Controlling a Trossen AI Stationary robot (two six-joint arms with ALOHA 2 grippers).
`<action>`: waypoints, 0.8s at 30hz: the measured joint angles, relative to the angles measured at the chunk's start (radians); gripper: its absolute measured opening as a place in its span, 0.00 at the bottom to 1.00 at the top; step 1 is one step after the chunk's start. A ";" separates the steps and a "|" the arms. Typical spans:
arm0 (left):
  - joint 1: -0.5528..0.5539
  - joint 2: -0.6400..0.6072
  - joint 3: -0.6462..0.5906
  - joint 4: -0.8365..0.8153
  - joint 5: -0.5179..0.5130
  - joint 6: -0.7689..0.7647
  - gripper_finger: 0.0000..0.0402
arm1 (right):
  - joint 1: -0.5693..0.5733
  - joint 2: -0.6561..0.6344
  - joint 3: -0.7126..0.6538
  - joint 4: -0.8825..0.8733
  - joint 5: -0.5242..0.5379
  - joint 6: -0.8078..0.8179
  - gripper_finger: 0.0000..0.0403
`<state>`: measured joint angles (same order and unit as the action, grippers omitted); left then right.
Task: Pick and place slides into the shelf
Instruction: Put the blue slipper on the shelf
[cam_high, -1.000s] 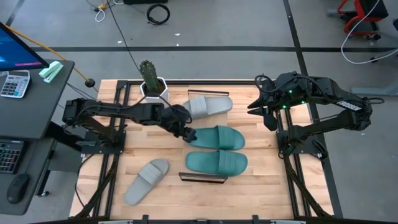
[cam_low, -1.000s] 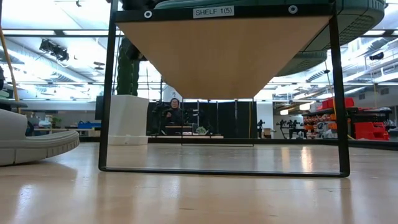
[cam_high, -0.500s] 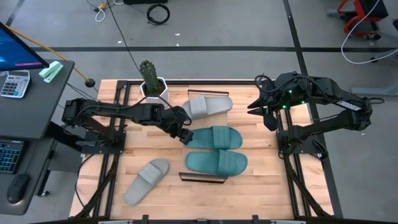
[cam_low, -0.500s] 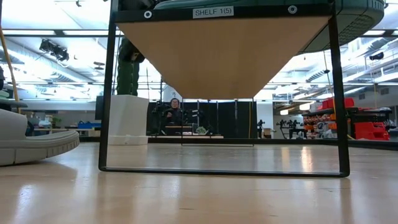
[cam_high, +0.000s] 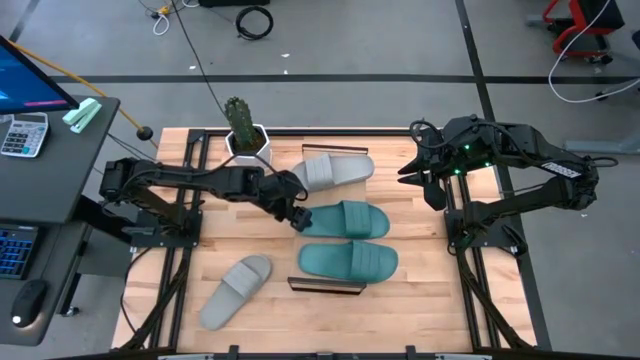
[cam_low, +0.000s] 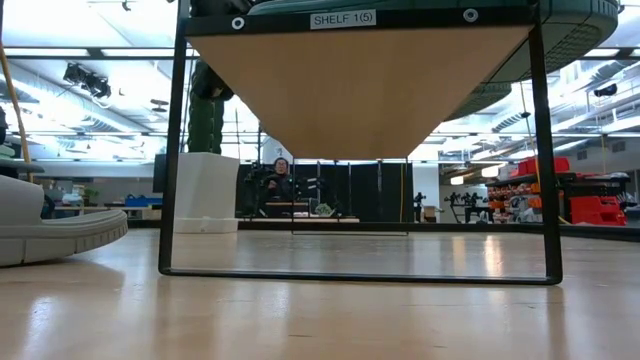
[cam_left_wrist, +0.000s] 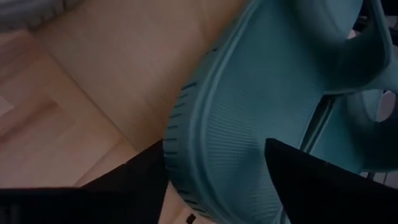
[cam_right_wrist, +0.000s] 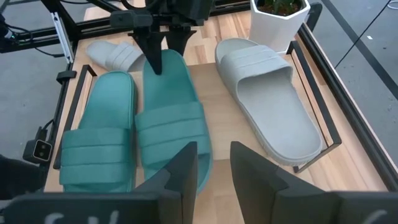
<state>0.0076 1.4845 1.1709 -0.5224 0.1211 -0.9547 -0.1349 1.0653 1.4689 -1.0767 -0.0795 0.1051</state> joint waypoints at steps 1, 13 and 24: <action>-0.001 0.000 0.000 -0.001 0.001 -0.002 0.68 | 0.000 0.000 0.000 0.000 0.000 0.000 0.25; 0.001 -0.045 -0.001 -0.166 0.010 -0.031 0.77 | 0.000 0.000 0.000 0.000 0.000 0.000 0.25; -0.001 -0.113 0.000 -0.308 0.006 -0.024 0.75 | 0.000 0.003 0.000 -0.007 0.000 0.003 0.25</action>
<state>0.0071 1.3717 1.1707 -0.8302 0.1275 -0.9786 -0.1352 1.0687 1.4689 -1.0833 -0.0793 0.1081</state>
